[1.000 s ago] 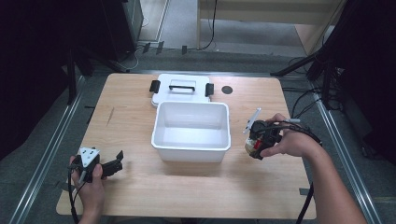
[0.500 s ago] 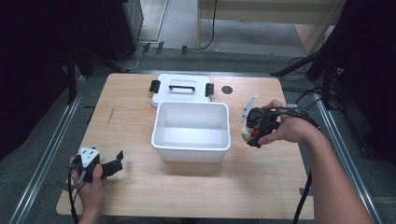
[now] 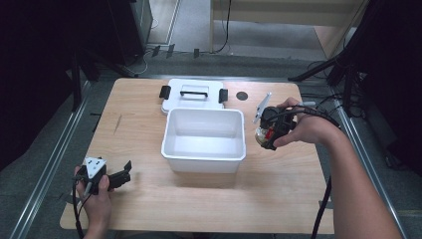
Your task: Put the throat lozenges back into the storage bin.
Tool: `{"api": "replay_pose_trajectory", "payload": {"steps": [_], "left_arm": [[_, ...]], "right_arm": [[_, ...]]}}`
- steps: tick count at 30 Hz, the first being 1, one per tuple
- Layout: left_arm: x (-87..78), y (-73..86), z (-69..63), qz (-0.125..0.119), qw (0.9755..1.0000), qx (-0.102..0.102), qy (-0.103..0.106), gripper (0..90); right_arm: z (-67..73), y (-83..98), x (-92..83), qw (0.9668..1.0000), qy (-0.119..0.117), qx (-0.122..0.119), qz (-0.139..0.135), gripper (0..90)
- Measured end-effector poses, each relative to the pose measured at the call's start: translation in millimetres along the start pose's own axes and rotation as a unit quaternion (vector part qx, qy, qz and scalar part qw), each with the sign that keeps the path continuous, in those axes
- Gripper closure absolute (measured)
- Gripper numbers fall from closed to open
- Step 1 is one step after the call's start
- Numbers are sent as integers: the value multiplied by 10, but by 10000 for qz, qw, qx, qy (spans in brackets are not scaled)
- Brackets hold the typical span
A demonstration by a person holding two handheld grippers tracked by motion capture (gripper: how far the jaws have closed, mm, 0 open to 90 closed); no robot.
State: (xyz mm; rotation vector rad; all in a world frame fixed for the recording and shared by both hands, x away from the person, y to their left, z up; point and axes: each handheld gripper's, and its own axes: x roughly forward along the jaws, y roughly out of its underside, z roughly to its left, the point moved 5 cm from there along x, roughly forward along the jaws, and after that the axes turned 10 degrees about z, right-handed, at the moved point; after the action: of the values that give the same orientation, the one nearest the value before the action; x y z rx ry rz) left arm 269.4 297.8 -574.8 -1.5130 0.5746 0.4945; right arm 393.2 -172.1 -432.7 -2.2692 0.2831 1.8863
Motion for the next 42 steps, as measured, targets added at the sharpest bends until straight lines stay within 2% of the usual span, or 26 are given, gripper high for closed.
{"api": "replay_pose_trajectory", "payload": {"steps": [11, 13, 20, 25, 36, 42], "left_arm": [[3, -3, 2, -18, 10000, -18, 10, 0], [4, -3, 2, -17, 10000, -18, 12, 0], [5, -3, 2, -1, 10000, -16, 24, 0], [5, -3, 2, -4, 10000, -19, 27, 0], [5, -2, 3, 14, 10000, -21, 52, 0], [7, -3, 1, 24, 10000, -24, 65, 0]], "right_arm": [[-29, -186, -173, 9998, 81, -193, -64, 205], [-25, -196, -184, 9998, 80, -169, -51, 205], [-30, -336, -290, 9993, 110, -351, -98, 205], [-14, -406, -315, 9993, 114, -345, -87, 204], [48, -683, -318, 9979, 78, -608, -195, 204], [75, -792, -289, 9977, 45, -641, -214, 204]]}}
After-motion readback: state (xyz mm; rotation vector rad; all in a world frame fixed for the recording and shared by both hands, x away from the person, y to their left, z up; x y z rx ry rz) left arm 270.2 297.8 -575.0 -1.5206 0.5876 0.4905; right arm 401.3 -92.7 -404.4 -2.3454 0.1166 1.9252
